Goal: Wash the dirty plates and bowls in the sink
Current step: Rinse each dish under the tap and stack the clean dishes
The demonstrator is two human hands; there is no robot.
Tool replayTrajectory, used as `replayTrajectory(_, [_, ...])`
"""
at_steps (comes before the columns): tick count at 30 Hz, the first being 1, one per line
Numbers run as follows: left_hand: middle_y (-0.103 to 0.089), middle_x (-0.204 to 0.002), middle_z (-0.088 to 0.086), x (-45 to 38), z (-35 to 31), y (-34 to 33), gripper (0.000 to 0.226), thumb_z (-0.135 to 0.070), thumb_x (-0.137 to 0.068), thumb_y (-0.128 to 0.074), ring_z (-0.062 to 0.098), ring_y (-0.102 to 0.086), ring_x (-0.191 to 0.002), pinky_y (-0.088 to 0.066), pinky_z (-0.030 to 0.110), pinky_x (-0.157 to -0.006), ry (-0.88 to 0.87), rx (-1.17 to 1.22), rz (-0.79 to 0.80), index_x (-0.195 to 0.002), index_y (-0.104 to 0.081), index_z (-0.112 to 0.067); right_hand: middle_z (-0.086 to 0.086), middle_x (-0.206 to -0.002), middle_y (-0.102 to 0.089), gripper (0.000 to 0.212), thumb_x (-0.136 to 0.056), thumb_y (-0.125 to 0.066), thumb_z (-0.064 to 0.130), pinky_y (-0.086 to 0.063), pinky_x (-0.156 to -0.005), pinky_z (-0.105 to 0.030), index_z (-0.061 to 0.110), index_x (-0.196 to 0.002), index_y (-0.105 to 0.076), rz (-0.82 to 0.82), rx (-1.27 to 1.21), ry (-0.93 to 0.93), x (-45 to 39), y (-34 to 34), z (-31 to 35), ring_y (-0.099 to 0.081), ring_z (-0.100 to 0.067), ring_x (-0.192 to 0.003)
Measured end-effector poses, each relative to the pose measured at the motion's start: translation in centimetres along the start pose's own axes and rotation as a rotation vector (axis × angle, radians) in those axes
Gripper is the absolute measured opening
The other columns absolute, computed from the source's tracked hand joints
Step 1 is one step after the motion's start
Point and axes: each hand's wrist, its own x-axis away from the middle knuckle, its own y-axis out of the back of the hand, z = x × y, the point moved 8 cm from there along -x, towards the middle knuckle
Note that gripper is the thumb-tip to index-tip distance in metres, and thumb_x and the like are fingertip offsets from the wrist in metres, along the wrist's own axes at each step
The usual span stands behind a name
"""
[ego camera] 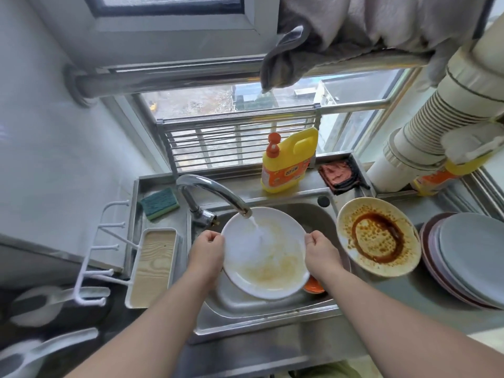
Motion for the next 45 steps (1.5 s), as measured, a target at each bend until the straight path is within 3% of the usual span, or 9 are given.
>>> replayTrajectory(6, [-0.058,-0.073,0.002,0.4,0.5,1.3,0.021,-0.030,-0.084,-0.049,0.022,-0.048,-0.070,-0.038,0.037,-0.065,-0.030,-0.019,-0.047,-0.089,-0.064,-0.016,-0.007,-0.091,-0.063,0.039,-0.112,-0.031,0.044,-0.049,-0.083,-0.048,0.018,-0.090,-0.050,0.000,-0.039,0.021,0.1,-2.2,0.5,-0.058,-0.033,-0.088])
replayTrajectory(10, [-0.057,-0.077,0.005,1.2,0.1,2.8,0.015,-0.016,-0.098,-0.048,0.021,-0.047,-0.071,-0.036,0.035,-0.063,-0.065,-0.050,-0.112,-0.094,-0.062,-0.010,-0.005,-0.091,-0.064,0.042,-0.112,-0.029,0.049,-0.047,-0.081,-0.047,0.021,-0.088,-0.049,-0.024,-0.043,0.075,-0.1,-3.2,2.0,-0.058,-0.036,-0.090])
replayTrajectory(15, [-0.061,-0.079,0.003,1.8,0.1,4.9,0.018,-0.026,-0.104,-0.047,0.022,-0.050,-0.071,-0.041,0.039,-0.066,-0.159,-0.118,-0.189,-0.093,-0.059,-0.020,0.000,-0.086,-0.060,0.044,-0.111,-0.028,0.052,-0.041,-0.075,-0.042,0.022,-0.087,-0.049,-0.006,-0.039,0.123,-0.5,-4.8,4.3,-0.056,-0.032,-0.087])
replayTrajectory(22, [-0.067,-0.086,0.001,1.2,0.3,6.2,0.016,-0.031,-0.108,-0.049,0.027,-0.062,-0.084,-0.051,0.046,-0.081,-0.264,-0.125,-0.279,-0.095,-0.056,-0.025,-0.008,-0.087,-0.061,0.042,-0.110,-0.028,0.055,-0.046,-0.077,-0.046,0.022,-0.091,-0.045,-0.005,0.005,0.228,-1.0,-5.2,6.7,-0.056,-0.038,-0.090])
replayTrajectory(32, [-0.063,-0.072,-0.002,-0.5,3.4,1.6,0.014,-0.043,-0.095,-0.055,0.025,-0.057,-0.069,-0.050,0.045,-0.068,-0.092,0.104,-0.174,-0.084,-0.063,-0.038,-0.001,-0.082,-0.060,0.043,-0.110,-0.036,0.053,-0.037,-0.065,-0.039,0.017,-0.095,-0.053,-0.153,0.105,0.408,-1.9,0.7,8.1,-0.056,-0.035,-0.080])
replayTrajectory(38, [-0.070,-0.090,0.004,-1.2,2.0,-1.6,0.014,-0.031,-0.106,-0.057,0.019,-0.063,-0.077,-0.057,0.040,-0.073,-0.042,0.255,-0.132,-0.098,-0.066,-0.024,0.001,-0.089,-0.060,0.038,-0.110,-0.042,0.049,-0.036,-0.068,-0.036,0.019,-0.101,-0.062,-0.231,0.162,0.466,-2.1,4.1,8.8,-0.050,-0.028,-0.080])
replayTrajectory(42, [-0.073,-0.091,0.005,-1.6,0.5,-3.5,0.015,-0.031,-0.107,-0.058,0.021,-0.066,-0.081,-0.058,0.041,-0.073,-0.048,0.326,-0.076,-0.100,-0.065,-0.020,-0.007,-0.102,-0.070,0.031,-0.110,-0.046,0.045,-0.034,-0.068,-0.035,0.022,-0.105,-0.066,-0.292,0.130,0.490,-2.1,6.5,8.7,-0.054,-0.029,-0.083])
replayTrajectory(45, [-0.074,-0.093,0.006,-1.7,0.0,-4.8,0.016,-0.031,-0.107,-0.058,0.022,-0.068,-0.082,-0.060,0.039,-0.074,-0.037,0.329,-0.057,-0.098,-0.065,-0.020,-0.008,-0.097,-0.067,0.035,-0.110,-0.044,0.046,-0.032,-0.066,-0.035,0.020,-0.109,-0.067,-0.331,0.131,0.488,-1.9,8.0,8.3,-0.051,-0.031,-0.080])
